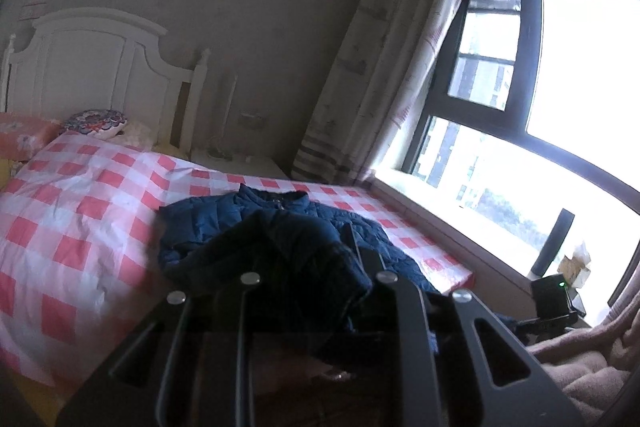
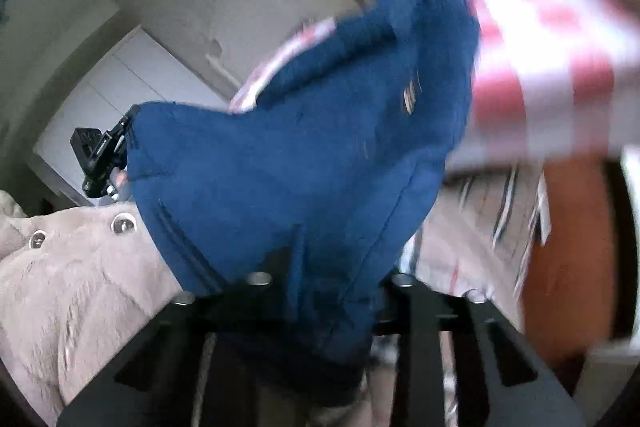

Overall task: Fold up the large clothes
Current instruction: 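Lift the jacket off the bed by the hem with both tools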

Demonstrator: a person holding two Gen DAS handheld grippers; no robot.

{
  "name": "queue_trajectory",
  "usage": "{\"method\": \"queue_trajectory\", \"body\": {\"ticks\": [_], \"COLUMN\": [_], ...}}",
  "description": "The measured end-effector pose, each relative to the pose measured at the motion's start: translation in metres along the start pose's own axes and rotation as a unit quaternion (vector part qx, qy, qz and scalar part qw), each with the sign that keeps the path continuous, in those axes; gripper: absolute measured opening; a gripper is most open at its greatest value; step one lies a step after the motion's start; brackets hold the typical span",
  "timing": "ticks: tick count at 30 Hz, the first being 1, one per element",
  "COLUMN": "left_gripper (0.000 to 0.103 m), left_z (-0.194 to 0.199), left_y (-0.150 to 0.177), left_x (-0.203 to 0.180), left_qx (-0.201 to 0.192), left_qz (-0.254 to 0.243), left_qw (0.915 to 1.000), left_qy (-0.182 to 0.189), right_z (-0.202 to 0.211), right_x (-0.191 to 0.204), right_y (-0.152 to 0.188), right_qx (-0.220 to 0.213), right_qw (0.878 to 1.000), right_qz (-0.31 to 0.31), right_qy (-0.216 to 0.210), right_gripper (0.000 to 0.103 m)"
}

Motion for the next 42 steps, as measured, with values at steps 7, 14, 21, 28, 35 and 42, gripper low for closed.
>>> {"method": "queue_trajectory", "body": {"ticks": [7, 14, 21, 28, 35, 42], "left_gripper": [0.022, 0.033, 0.067, 0.083, 0.091, 0.094], "left_z": [-0.042, -0.186, -0.334, -0.342, -0.355, -0.389], "left_y": [-0.036, -0.084, -0.054, -0.06, -0.045, -0.012], "left_x": [0.04, 0.134, 0.233, 0.287, 0.233, 0.23], "left_qx": [-0.015, 0.055, 0.194, 0.168, 0.241, 0.315], "left_qz": [0.066, 0.145, 0.153, 0.185, 0.025, -0.012], "left_qw": [0.9968, 0.9809, 0.9338, 0.9294, 0.9401, 0.9221], "left_qy": [-0.042, -0.118, -0.259, -0.272, -0.24, -0.224], "right_z": [0.014, -0.103, -0.245, -0.241, -0.218, -0.276], "right_x": [0.012, -0.036, -0.156, -0.179, -0.158, -0.155], "right_y": [-0.123, -0.29, -0.339, -0.372, -0.389, -0.377], "right_qx": [-0.143, -0.111, -0.003, -0.048, -0.105, 0.012], "right_qw": [0.989, 0.993, 0.979, 0.971, 0.979, 0.982], "right_qz": [0.04, -0.005, -0.177, -0.236, -0.123, -0.027], "right_qy": [-0.01, 0.045, 0.103, 0.017, 0.127, 0.187], "right_gripper": [0.024, 0.024, 0.031, 0.094, 0.098, 0.098]}}
Point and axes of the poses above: each gripper's, at about its wrist camera, not at the fingertips, and z roughly against the way its jaws point, x to its left, y to its underside, the point moved 2 cm from there along -z, roughly the way its jaws point, and after that the axes turned 6 degrees about -z, right-handed, at the moved point
